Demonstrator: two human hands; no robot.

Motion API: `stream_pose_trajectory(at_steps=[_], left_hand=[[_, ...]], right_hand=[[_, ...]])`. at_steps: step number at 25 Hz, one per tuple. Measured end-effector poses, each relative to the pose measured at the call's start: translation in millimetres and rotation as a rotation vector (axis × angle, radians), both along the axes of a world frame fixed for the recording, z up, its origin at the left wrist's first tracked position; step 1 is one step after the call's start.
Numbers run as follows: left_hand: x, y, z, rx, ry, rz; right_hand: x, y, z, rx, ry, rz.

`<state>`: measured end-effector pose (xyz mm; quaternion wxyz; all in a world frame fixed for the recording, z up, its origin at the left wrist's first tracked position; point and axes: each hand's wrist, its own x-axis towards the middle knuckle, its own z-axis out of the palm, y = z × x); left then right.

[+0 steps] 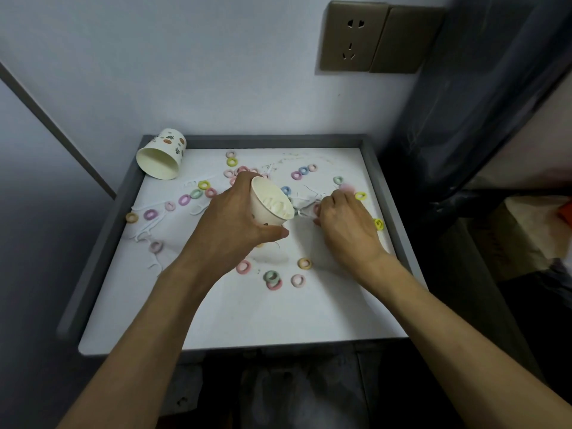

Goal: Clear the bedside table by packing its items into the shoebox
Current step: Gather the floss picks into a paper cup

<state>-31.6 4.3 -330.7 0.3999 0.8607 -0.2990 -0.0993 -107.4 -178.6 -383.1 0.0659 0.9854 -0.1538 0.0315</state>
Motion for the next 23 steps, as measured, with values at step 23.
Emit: stream_pose_trajectory(at_steps=[23], left_hand=[[-1, -3, -4, 0.068, 0.019, -0.003]], right_hand=[[-5, -6, 16, 0.223, -0.139, -0.07]])
